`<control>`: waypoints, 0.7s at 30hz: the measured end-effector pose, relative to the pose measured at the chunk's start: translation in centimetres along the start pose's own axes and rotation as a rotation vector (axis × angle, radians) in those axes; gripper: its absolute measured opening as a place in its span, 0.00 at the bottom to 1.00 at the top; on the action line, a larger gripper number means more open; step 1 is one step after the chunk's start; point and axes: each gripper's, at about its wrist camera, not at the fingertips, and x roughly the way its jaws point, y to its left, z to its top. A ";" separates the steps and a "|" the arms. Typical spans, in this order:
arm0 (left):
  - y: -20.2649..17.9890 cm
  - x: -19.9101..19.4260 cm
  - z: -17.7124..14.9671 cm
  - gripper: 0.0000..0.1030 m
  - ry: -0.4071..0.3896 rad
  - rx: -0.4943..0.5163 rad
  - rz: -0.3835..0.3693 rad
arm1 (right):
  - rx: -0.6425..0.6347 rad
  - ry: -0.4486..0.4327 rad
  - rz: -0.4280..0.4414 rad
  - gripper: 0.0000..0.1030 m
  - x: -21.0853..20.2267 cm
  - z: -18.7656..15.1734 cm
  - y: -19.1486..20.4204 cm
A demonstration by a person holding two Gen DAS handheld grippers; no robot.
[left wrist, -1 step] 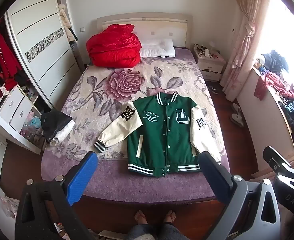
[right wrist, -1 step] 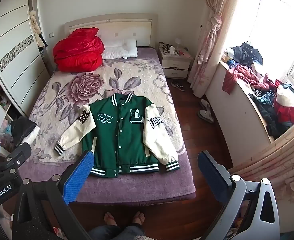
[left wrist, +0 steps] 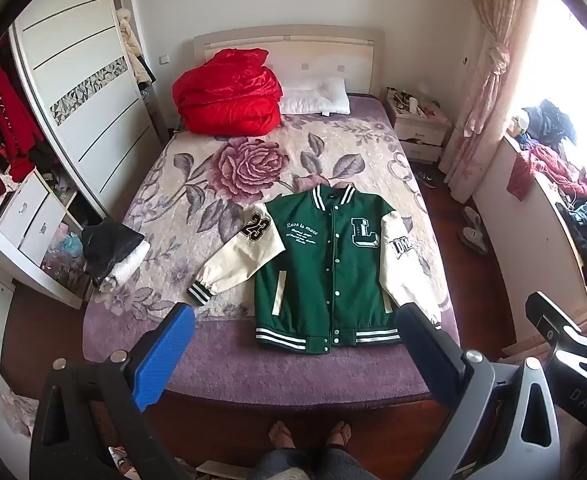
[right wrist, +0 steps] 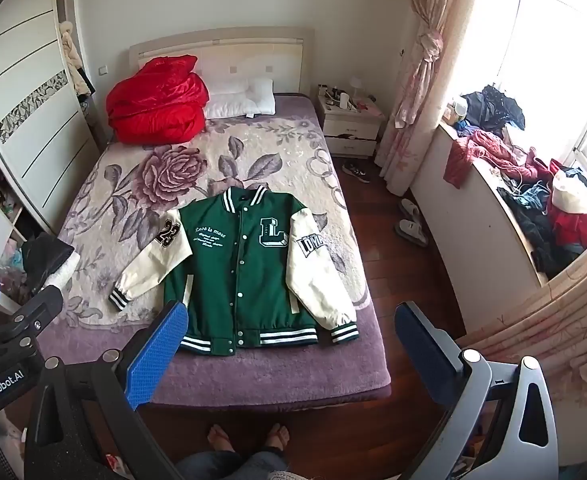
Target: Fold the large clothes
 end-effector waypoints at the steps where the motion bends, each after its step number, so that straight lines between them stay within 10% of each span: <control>1: 0.0 0.0 0.0 1.00 0.000 -0.002 0.000 | 0.005 -0.003 0.006 1.00 0.0 0.0 0.0; 21: -0.8 -0.6 0.6 1.00 -0.006 0.006 -0.002 | -0.003 -0.012 -0.002 1.00 -0.6 0.6 0.6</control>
